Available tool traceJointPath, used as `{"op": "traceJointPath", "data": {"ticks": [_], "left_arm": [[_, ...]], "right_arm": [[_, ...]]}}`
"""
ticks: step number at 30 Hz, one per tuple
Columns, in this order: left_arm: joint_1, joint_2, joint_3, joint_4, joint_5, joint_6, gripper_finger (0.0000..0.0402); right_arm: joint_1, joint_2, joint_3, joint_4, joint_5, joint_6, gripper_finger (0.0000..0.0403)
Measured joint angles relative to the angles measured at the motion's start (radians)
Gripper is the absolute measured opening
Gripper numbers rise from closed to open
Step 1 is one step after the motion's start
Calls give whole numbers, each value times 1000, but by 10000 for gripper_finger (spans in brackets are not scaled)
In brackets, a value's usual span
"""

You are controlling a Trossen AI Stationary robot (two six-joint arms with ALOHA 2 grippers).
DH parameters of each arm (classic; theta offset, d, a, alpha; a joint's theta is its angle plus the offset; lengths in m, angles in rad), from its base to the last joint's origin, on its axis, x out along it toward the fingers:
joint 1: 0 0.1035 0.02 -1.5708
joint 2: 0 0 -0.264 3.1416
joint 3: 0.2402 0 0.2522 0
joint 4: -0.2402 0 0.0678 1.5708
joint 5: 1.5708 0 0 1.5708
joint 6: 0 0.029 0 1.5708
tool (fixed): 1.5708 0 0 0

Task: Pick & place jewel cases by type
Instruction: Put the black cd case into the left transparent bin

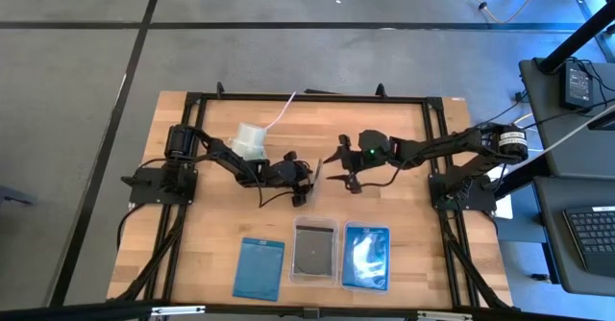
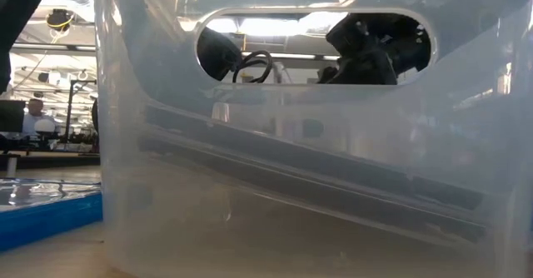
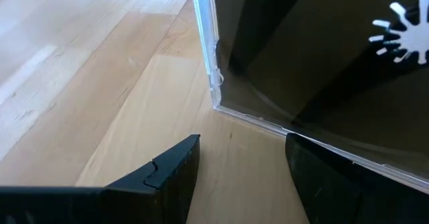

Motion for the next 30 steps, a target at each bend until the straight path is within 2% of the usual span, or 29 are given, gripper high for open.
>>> {"op": "traceJointPath", "data": {"ticks": [5, 11, 15, 19, 22, 25, 30], "left_arm": [[0, 0, 0, 0, 1, -5, 219], [0, 0, 0, 0, 1, -5, 219], [0, 0, 0, 0, 2, -5, 219], [-1, 0, 0, 0, 2, -10, 219], [-1, -6, 0, -1, 1, -32, 219], [-1, -28, -2, -18, 4, -35, 219], [-1, -72, -5, -25, 10, -4, 219]], "right_arm": [[0, -1, 0, 25, 21, 43, 240], [0, -2, 46, -87, 20, 313, 240], [0, -3, 76, -151, 13, 562, 240], [0, -3, 85, -159, -73, 734, 240], [0, -3, 85, -157, -172, 820, 240], [1, -3, 85, -160, -227, 871, 240], [12, -4, 85, -167, -173, 868, 240]]}}
